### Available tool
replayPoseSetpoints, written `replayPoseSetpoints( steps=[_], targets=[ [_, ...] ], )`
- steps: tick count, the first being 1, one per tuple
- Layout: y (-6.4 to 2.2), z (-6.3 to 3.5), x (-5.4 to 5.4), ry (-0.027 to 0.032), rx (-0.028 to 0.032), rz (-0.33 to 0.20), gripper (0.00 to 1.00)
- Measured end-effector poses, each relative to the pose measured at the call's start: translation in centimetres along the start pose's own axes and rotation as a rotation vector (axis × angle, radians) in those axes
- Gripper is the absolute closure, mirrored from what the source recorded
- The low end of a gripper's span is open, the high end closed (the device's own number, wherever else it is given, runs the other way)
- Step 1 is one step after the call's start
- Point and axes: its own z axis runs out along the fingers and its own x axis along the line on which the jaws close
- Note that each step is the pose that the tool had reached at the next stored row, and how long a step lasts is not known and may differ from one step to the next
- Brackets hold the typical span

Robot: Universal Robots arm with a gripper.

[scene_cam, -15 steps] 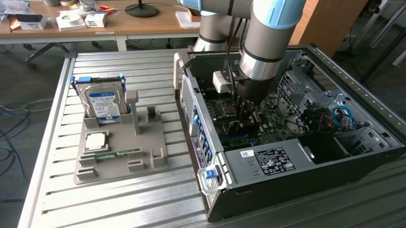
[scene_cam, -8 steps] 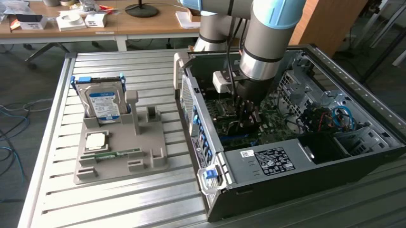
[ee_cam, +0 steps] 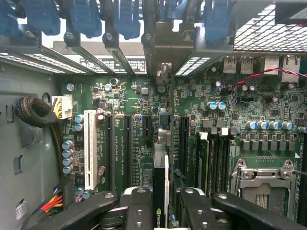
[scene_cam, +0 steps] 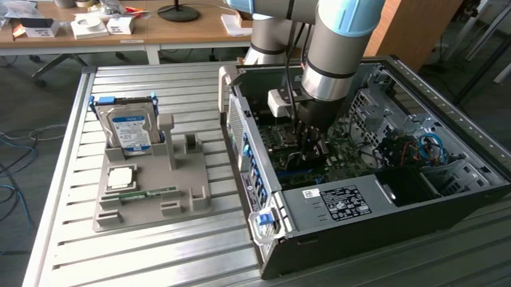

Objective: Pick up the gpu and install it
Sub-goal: 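Insert the gpu into the slot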

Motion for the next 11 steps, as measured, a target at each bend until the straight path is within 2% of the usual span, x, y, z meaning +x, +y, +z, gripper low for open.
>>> replayPoseSetpoints(
  steps=[2, 3, 11],
  targets=[
    [0.00, 0.00, 0.00, 0.0000, 0.0002, 0.000, 0.73],
    [0.00, 0.00, 0.00, 0.0000, 0.0002, 0.000, 0.67],
    [-0.02, -0.75, 0.00, 0.0000, 0.0006, 0.000, 0.67]
  ],
)
